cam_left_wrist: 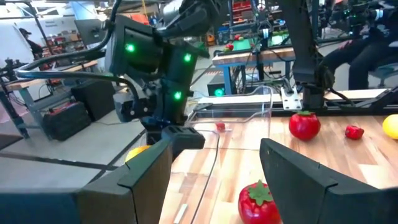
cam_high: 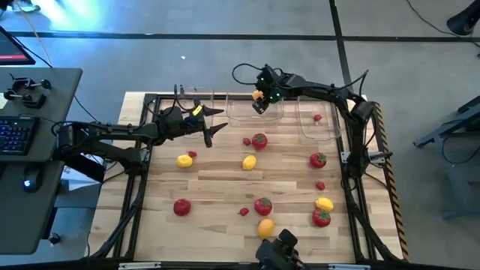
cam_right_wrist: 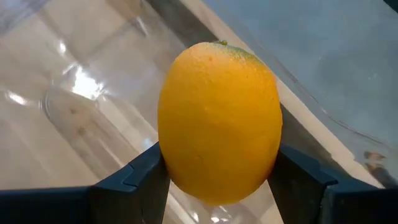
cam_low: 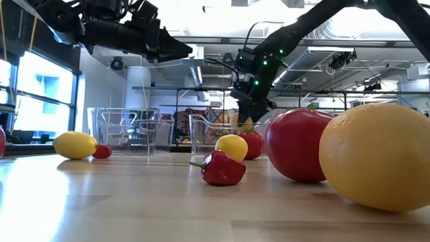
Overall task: Sort produce into baskets
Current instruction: Put the yellow lemon into the center transparent bin
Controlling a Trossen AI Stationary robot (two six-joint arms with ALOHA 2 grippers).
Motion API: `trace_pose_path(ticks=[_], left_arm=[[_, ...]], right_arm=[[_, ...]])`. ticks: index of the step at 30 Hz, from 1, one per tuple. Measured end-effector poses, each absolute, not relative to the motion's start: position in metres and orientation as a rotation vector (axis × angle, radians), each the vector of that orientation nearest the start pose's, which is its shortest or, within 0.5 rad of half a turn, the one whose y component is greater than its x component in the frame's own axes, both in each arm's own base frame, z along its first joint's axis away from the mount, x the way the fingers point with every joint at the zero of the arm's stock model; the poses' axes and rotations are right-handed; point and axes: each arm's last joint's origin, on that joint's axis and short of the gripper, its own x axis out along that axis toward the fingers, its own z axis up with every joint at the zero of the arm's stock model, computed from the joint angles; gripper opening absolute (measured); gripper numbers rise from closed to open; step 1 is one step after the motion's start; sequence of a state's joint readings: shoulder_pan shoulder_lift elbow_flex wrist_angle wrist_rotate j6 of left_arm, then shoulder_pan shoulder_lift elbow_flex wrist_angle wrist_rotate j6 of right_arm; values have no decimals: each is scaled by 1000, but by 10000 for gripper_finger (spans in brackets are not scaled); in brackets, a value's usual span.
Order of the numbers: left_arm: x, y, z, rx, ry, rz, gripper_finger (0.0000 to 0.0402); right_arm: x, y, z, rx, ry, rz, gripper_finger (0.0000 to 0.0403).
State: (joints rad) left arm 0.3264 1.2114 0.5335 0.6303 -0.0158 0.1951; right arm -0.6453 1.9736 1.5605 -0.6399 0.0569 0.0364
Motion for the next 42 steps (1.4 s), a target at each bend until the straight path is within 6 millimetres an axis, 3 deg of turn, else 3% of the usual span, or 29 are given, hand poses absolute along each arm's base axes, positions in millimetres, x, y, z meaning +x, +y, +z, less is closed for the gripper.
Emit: trace_pose_path(ticks=[8, 18, 42], left_arm=[[239, 81, 239, 187, 79, 337, 229], [239, 81, 239, 209, 85, 335, 229], [239, 81, 239, 203, 89, 335, 229]], right_arm=[[347, -245, 230, 90, 1083, -496, 218], [361, -241, 200, -77, 1271, -300, 218], [353, -262, 186, -129, 1312, -211, 217]])
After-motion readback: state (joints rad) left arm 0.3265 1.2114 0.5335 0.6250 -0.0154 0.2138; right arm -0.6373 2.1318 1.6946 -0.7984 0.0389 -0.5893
